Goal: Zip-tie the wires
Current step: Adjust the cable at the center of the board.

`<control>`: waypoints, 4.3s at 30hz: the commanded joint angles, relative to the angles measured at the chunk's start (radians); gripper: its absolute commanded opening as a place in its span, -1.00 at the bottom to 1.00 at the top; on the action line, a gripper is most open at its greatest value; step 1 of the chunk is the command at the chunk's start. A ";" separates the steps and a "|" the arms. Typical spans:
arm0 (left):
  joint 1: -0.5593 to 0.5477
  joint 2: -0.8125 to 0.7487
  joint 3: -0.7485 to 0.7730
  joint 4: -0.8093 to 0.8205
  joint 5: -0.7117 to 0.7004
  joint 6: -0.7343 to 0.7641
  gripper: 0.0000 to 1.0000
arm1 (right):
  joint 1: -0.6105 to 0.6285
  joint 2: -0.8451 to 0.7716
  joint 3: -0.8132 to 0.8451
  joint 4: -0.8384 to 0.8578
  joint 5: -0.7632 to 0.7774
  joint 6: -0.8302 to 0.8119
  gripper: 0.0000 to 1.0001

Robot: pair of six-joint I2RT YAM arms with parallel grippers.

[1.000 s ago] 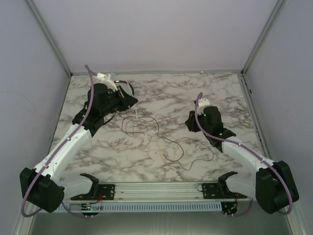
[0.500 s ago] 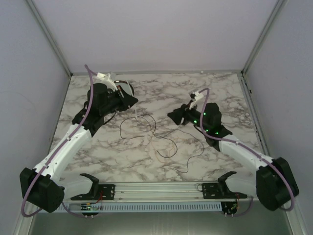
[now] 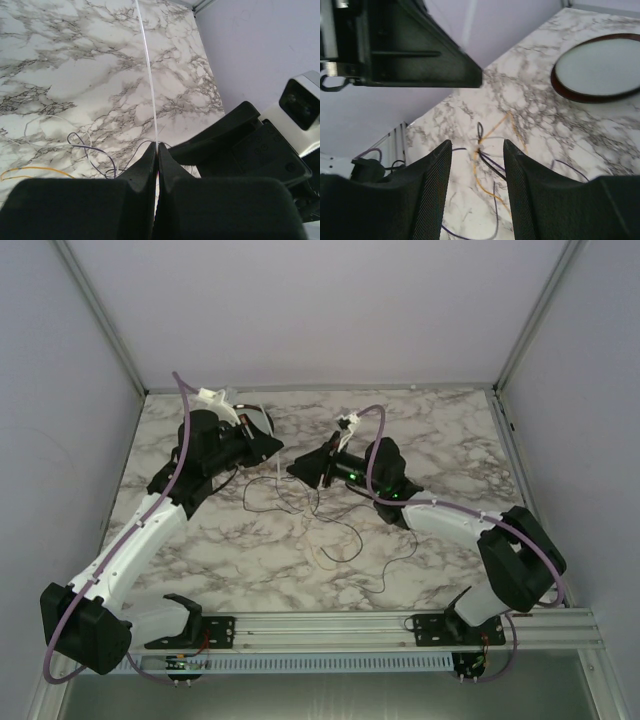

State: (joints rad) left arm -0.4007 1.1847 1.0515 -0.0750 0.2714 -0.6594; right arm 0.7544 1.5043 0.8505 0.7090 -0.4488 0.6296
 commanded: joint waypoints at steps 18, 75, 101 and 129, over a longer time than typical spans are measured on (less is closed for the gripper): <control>0.005 -0.028 -0.003 0.046 0.028 -0.021 -1.00 | 0.072 0.132 0.125 0.085 -0.062 0.029 -0.58; 0.079 -0.090 -0.063 0.311 0.154 0.012 0.69 | 0.053 0.022 0.171 -0.415 0.039 -0.078 -1.00; 0.002 -0.138 -0.358 0.995 0.468 0.038 1.00 | -0.204 -0.210 0.295 -0.727 -0.356 -0.102 -1.00; -0.165 0.204 -0.030 0.367 0.682 0.442 0.35 | -0.216 -0.257 0.268 -0.814 -0.269 -0.152 -1.00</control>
State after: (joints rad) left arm -0.5648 1.3911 0.9829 0.3656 0.9180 -0.2947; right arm 0.5476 1.2739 1.1015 -0.0879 -0.7395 0.4973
